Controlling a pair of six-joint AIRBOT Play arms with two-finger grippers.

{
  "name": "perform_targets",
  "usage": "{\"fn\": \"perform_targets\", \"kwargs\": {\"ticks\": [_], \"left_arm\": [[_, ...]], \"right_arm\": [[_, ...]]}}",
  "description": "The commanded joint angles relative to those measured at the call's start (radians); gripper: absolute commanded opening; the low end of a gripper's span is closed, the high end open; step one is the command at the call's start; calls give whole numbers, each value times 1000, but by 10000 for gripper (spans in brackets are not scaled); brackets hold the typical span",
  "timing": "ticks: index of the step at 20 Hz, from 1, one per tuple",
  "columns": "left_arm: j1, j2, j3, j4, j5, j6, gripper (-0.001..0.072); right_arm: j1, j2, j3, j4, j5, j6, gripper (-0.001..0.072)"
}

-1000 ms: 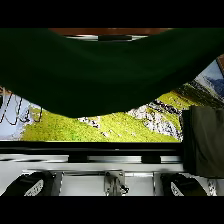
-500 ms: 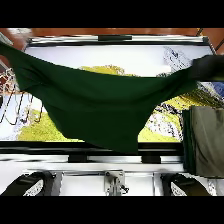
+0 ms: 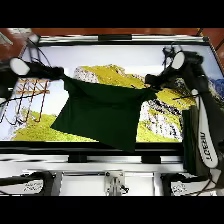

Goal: Fold the shirts.

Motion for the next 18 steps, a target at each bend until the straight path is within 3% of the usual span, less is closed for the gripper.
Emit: {"fn": "perform_targets", "kwargs": {"ticks": [1, 2, 3, 4, 9, 13, 14, 15, 16, 17, 18], "left_arm": [[6, -105, -4, -66, -61, -21, 106], [16, -100, 3, -66, -63, -21, 138], [27, -95, 19, -66, -74, -20, 120], [37, -92, 40, -66, -95, -16, 35], [53, -89, 176, -68, -224, 116, 35], [55, -90, 224, -64, -258, 154, 36], [59, -94, 223, -61, -261, 154, 81], [61, -100, 223, -60, -264, 154, 249], [63, -107, 223, -60, -275, 153, 482], [63, -115, 223, -53, -295, 154, 619], [63, -121, 223, -27, -326, 154, 617]], "right_arm": [[0, -76, -3, 76, -19, 19, 71], [0, -70, -2, 75, -18, 16, 71], [0, -62, -2, 69, -16, 16, 71], [0, -56, -2, 70, -16, 16, 71], [0, 3, -2, 52, -20, 7, 71], [0, 40, -3, 20, -19, 8, 93], [0, 40, -3, 20, -15, 7, 96], [0, 40, -3, 19, -14, 6, 101], [0, 40, -3, 19, -15, 6, 350], [0, 40, -3, 20, -8, -10, 650], [0, 40, -3, 20, 12, -28, 658]]}}
